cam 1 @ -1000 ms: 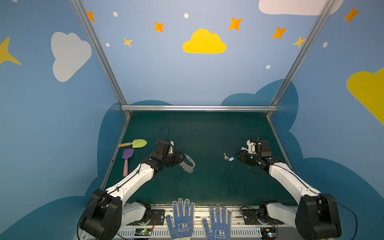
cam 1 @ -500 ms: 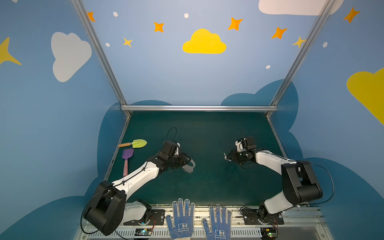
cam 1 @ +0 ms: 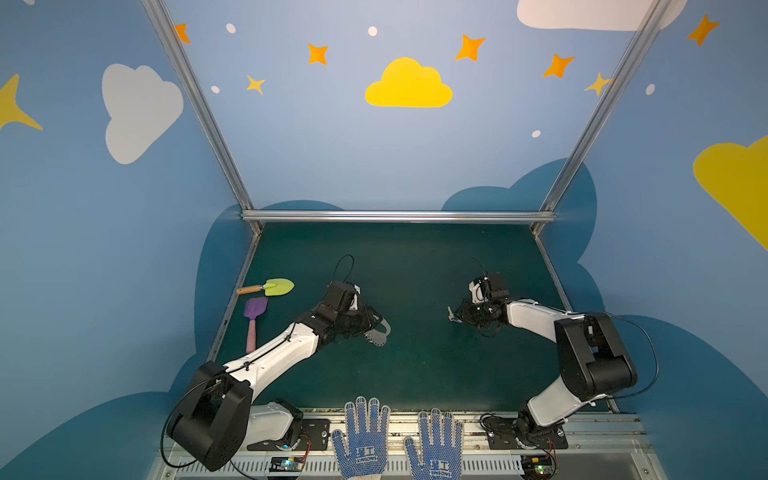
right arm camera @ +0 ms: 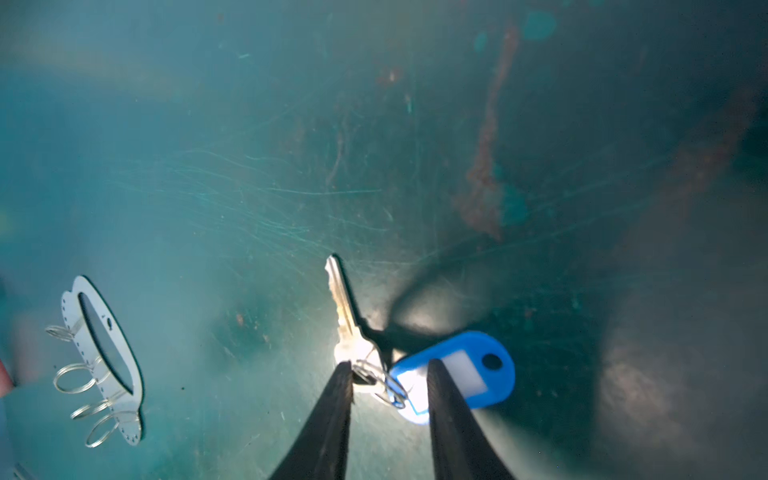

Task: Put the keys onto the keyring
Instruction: 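Reach right gripper to the blue-tag key while left gripper nears the plate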

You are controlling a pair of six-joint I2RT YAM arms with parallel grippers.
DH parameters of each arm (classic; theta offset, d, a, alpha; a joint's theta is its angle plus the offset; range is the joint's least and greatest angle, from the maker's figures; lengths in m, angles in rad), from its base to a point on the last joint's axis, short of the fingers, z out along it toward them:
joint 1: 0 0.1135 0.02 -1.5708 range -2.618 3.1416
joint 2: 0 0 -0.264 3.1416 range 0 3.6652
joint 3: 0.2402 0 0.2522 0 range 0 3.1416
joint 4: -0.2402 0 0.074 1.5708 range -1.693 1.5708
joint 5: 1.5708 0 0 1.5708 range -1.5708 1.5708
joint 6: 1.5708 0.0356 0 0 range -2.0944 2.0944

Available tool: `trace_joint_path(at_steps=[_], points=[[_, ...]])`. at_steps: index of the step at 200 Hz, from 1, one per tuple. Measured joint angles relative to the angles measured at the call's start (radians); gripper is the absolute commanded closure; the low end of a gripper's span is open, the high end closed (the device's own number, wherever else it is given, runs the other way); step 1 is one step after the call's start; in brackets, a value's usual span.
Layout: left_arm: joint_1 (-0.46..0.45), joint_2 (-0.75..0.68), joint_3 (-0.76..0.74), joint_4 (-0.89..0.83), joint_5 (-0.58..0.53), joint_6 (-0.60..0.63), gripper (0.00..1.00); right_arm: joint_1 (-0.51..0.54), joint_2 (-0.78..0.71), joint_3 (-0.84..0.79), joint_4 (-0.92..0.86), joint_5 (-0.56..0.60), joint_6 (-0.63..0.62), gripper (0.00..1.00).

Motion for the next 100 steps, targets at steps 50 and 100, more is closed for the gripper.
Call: trace_joint_path(at_steps=[50,100], points=[[-0.001,0.0,0.0,0.0,-0.003,-0.006,0.56,0.015,0.0,0.001,0.0,0.0,-0.02,0.95],[-0.003,-0.006,0.0,0.003,-0.004,-0.013,0.56,0.049,-0.033,0.012,-0.033,0.002,-0.042,1.0]])
